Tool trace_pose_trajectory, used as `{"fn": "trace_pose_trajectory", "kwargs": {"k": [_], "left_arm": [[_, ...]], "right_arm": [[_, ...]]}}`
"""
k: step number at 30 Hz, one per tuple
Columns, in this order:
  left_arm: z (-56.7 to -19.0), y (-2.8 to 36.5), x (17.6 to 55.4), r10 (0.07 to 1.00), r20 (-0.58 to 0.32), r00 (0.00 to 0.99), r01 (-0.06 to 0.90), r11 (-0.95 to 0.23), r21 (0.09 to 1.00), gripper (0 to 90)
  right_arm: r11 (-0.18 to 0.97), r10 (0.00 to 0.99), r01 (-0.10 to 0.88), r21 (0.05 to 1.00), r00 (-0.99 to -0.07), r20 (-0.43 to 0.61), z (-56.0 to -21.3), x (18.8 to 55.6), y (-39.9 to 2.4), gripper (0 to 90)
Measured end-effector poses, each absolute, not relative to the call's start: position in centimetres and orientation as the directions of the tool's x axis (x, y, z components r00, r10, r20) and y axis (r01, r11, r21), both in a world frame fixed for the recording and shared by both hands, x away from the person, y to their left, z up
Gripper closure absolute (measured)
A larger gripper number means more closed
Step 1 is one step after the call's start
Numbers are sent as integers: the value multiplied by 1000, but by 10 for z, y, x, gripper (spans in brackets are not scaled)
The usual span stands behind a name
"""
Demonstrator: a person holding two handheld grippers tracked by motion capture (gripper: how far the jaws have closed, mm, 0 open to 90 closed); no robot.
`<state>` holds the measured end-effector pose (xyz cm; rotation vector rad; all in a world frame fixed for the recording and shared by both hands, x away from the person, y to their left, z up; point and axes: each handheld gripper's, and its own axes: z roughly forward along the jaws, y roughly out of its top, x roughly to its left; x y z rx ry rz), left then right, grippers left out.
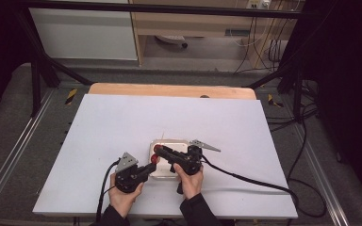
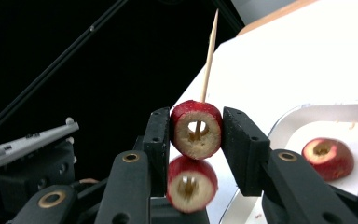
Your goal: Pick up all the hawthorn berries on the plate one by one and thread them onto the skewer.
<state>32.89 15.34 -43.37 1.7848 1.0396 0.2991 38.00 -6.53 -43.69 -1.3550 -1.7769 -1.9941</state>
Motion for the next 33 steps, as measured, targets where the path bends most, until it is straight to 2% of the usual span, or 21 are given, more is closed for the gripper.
{"fn": "trace_pose_trajectory", "kwargs": {"k": [4, 7, 9, 13, 21, 26, 33], "left_arm": [[-434, 154, 328, 761, -224, 609, 491, -139, 860, 885], [-433, 157, 328, 764, -207, 611, 482, -151, 863, 885], [-434, 160, 329, 766, -191, 614, 478, -168, 862, 885], [-433, 168, 328, 767, -175, 617, 479, -190, 857, 884], [-430, 189, 328, 754, -148, 640, 488, -250, 836, 882], [-430, 203, 328, 751, -122, 649, 494, -294, 818, 881], [-429, 218, 328, 767, -97, 635, 500, -312, 808, 881]], "right_arm": [[-280, 446, 625, 728, -587, 675, -436, 379, -65, 623], [-264, 453, 621, 738, -596, 664, -431, 378, -68, 519], [-244, 473, 598, 763, -613, 632, -425, 378, -72, 489], [-197, 527, 573, 796, -622, 578, -417, 379, -84, 365], [51, 618, 580, 813, -658, 431, -416, 385, -99, 151], [160, 642, 576, 802, -678, 359, -415, 390, -103, 103], [362, 654, 559, 746, -722, 224, -406, 401, -96, 81]]}}
